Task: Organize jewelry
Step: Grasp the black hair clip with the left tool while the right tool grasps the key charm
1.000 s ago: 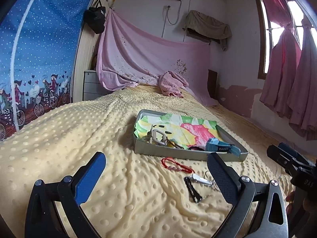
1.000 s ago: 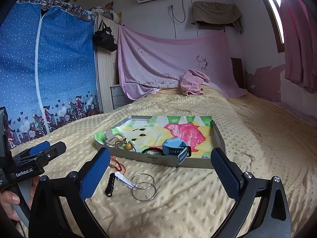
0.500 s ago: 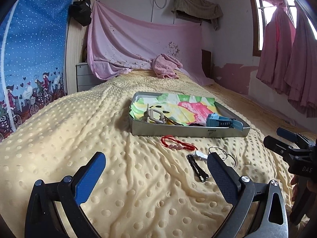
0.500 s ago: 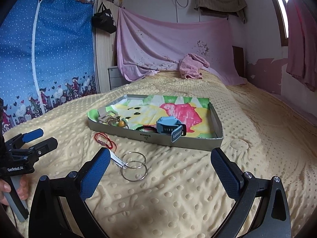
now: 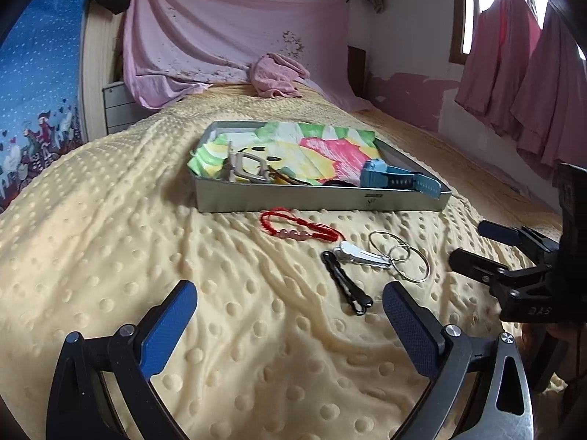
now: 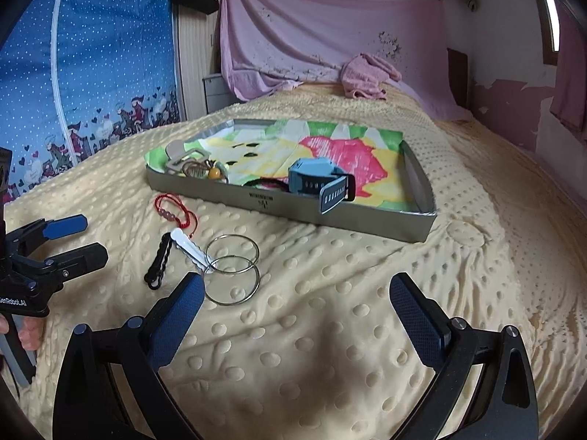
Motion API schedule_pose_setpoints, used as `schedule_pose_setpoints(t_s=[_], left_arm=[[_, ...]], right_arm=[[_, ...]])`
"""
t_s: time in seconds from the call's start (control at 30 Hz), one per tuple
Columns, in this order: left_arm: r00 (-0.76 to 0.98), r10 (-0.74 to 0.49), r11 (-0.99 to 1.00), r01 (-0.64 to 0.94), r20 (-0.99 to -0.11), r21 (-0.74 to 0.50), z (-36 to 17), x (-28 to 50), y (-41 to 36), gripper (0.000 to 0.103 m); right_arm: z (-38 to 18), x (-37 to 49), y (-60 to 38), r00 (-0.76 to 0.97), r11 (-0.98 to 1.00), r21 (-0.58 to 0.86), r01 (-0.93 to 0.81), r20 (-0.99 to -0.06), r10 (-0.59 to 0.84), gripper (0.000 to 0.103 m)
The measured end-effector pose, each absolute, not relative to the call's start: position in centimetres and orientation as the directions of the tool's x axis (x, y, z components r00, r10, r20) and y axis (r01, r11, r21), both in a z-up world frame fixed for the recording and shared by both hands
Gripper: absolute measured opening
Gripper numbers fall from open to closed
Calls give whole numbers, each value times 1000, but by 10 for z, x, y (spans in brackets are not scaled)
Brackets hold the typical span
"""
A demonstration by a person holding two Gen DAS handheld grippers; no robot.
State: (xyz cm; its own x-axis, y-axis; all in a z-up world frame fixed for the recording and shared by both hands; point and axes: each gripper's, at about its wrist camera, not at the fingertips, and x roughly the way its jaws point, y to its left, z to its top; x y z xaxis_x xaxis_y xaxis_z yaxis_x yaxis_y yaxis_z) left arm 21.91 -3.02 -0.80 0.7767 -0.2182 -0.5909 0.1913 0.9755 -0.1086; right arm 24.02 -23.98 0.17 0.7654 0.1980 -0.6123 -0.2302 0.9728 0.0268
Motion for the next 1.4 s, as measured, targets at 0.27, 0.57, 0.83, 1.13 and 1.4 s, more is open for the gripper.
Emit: schedule_pose_setpoints(t_s=[0.27, 0.57, 0.83, 1.13, 1.4], left_arm=[[724, -325, 942, 303, -609, -143, -10, 229, -45, 65], [643, -399, 915, 325, -654, -240, -19, 250, -55, 44], [598, -400, 916, 288, -694, -280, -30, 260, -52, 28], [567, -397, 917, 271, -722, -291, -40, 264, -53, 17], [580, -376, 926, 266, -722, -268, -41, 260, -55, 14]], right_arm=[[-10, 254, -232, 732, 960, 20, -279, -643, 226, 58], [-13, 263, -221, 705, 941, 36, -336, -653, 277, 46], [-17, 270, -208, 675, 920, 48, -388, -665, 319, 41], [-24, 275, -202, 641, 913, 57, -404, -694, 327, 41], [-25, 273, -199, 626, 902, 66, -427, -698, 348, 27]])
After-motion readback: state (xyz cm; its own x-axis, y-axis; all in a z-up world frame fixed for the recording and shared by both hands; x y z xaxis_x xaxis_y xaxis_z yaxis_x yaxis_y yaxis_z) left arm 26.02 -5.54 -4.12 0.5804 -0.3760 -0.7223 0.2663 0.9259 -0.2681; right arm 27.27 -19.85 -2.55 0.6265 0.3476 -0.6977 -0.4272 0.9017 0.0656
